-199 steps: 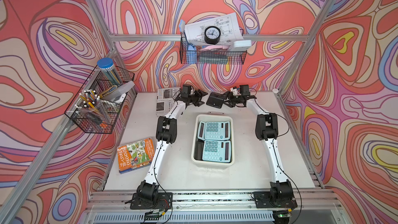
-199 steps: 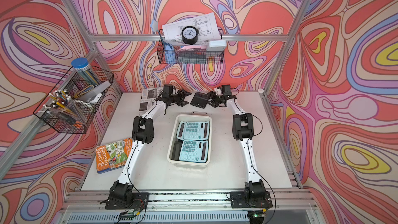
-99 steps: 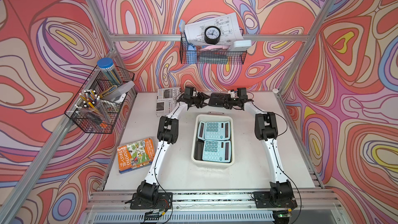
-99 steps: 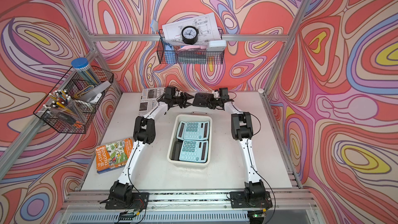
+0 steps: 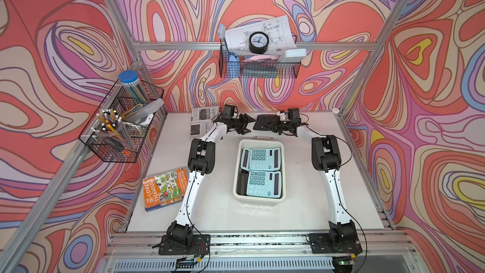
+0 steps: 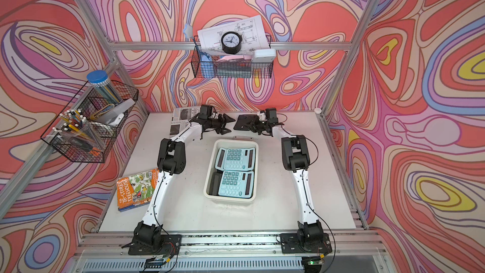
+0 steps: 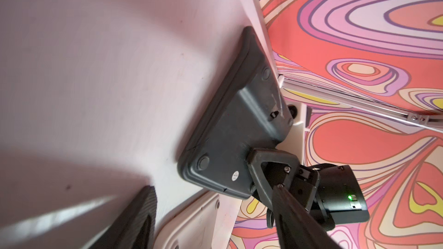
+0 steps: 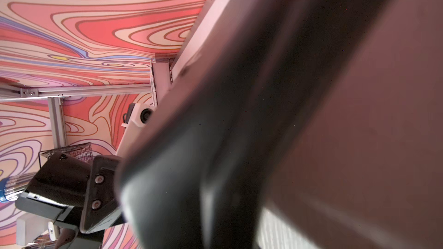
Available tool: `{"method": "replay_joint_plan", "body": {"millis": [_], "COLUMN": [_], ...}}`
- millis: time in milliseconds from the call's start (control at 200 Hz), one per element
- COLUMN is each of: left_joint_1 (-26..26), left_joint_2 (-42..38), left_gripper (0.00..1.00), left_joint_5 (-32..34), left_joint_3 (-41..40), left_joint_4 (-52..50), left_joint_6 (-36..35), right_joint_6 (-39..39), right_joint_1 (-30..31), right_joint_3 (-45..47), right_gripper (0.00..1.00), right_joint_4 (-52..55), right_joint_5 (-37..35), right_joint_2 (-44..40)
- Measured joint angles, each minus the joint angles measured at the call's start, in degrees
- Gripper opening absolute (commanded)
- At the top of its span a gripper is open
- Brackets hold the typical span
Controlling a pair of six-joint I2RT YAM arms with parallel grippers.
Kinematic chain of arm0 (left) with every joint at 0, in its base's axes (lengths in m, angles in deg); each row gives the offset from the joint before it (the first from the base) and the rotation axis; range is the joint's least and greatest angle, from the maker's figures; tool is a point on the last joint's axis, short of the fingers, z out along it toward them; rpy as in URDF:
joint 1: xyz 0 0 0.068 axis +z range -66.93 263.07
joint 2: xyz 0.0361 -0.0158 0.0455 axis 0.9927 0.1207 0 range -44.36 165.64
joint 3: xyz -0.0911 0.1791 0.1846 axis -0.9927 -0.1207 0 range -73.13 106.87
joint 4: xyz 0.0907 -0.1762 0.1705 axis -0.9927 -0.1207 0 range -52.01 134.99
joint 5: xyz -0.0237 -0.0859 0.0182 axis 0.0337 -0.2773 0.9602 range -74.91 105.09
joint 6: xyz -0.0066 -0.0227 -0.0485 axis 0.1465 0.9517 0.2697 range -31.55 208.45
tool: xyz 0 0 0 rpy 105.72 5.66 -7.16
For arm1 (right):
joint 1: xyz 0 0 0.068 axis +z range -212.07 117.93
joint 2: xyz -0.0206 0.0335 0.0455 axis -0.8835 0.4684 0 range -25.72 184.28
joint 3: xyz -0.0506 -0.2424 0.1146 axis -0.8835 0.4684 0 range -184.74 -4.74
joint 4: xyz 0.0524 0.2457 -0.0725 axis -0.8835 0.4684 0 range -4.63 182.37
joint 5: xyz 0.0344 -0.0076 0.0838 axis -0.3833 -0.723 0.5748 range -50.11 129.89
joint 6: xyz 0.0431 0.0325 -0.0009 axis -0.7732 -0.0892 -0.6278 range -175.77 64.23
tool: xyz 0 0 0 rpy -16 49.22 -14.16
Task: Put the calculator in the storage box
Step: Pick up the calculator at the center of the board.
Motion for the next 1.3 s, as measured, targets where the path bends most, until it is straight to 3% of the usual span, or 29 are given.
{"method": "replay_joint_plan", "body": {"millis": [235, 611, 941, 1302], "left_joint_1": [0.1, 0.1, 0.1, 0.1], "left_joint_2": [-6.4, -22.4, -30.5, -36.4], "left_gripper": [0.99, 0.99, 0.98, 0.98], "left_joint_5": [3.5, 6.7, 10.7, 13.1], "left_joint_3": [-1.7, -9.2, -9.7, -8.1], "left_joint_4": [-6.1, -14.8, -29.8, -42.1], "left_joint_6": [-1.9, -4.0, -9.1, -11.9], "right_joint_6": [2.4, 12.8, 24.6, 34.3], "right_joint_1": [0.0, -0.3, -1.0, -0.6], "right_joint_3": [6.0, 7.8, 7.7, 7.7], "right_gripper": [0.0, 0.0, 0.0, 0.0], "right_joint_4": [4.2, 19.4, 32.6, 40.3], "right_joint_5": [-2.7, -13.0, -24.9, -32.6], "right_joint_2": [-5.9, -15.6, -25.5, -34.2]}}
